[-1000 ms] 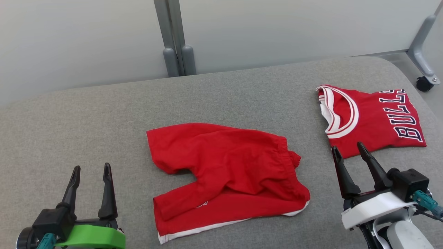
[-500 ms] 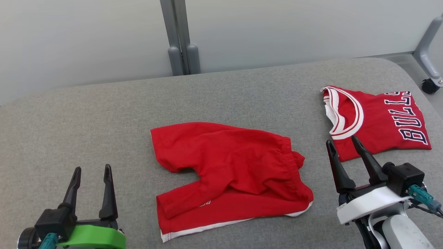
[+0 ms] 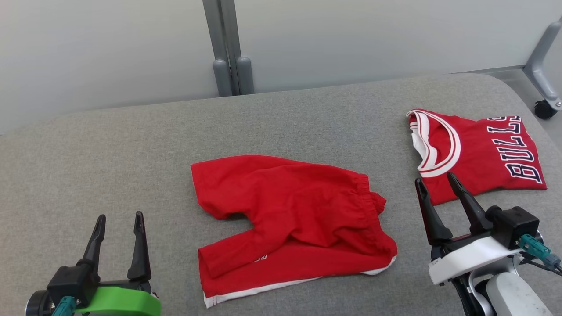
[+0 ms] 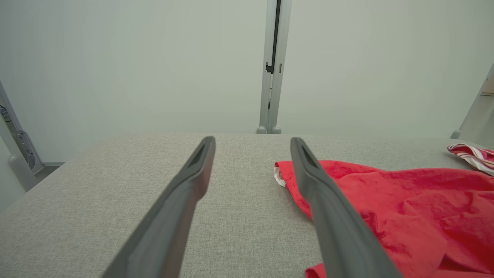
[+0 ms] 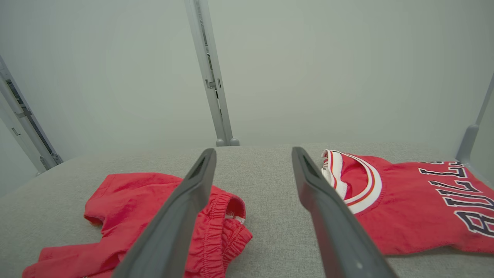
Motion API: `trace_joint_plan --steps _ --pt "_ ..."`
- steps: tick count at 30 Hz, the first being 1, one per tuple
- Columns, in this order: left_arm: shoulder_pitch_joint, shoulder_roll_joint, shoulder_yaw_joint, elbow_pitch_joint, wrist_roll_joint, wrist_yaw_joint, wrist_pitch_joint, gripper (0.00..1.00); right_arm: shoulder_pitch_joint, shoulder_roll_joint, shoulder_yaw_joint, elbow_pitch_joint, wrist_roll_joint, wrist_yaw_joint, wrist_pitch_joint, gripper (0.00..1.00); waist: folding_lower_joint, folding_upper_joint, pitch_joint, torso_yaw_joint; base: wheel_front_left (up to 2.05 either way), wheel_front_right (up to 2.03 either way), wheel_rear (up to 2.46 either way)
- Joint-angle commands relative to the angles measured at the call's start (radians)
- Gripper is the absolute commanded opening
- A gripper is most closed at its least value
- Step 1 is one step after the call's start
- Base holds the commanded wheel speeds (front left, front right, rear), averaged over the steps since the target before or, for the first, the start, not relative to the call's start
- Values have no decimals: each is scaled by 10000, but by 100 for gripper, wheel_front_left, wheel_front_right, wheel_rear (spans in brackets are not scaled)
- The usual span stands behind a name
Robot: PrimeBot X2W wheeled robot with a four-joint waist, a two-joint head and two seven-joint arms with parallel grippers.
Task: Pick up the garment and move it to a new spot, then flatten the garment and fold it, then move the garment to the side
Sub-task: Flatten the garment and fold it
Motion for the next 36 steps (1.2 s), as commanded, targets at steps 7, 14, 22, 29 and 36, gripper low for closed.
trace_joint_plan --steps 7,14,22,29,36 --pt "-47 -41 38 234 106 -129 132 100 -69 -170 115 70 -74 -1 -43 100 0 -1 6 13 0 0 0" --pt "-25 71 -390 -375 -324 35 3166 100 41 -809 781 388 760 -8 1672 100 0 -1 184 145 0 0 0" --pt "681 316 -1139 -1363 -1109 -235 6700 100 -240 -1108 1505 889 1950 -1 4318 100 0 -1 621 242 0 0 0" --pt "918 280 -1713 -1255 -1827 -652 8182 100 -622 -904 1555 1317 2022 -1 5225 100 0 -1 943 325 0 0 0" --pt "232 247 -1995 -306 -1908 -863 7972 100 -850 -806 1726 1542 2101 -1 5585 100 0 -1 1172 406 0 0 0"
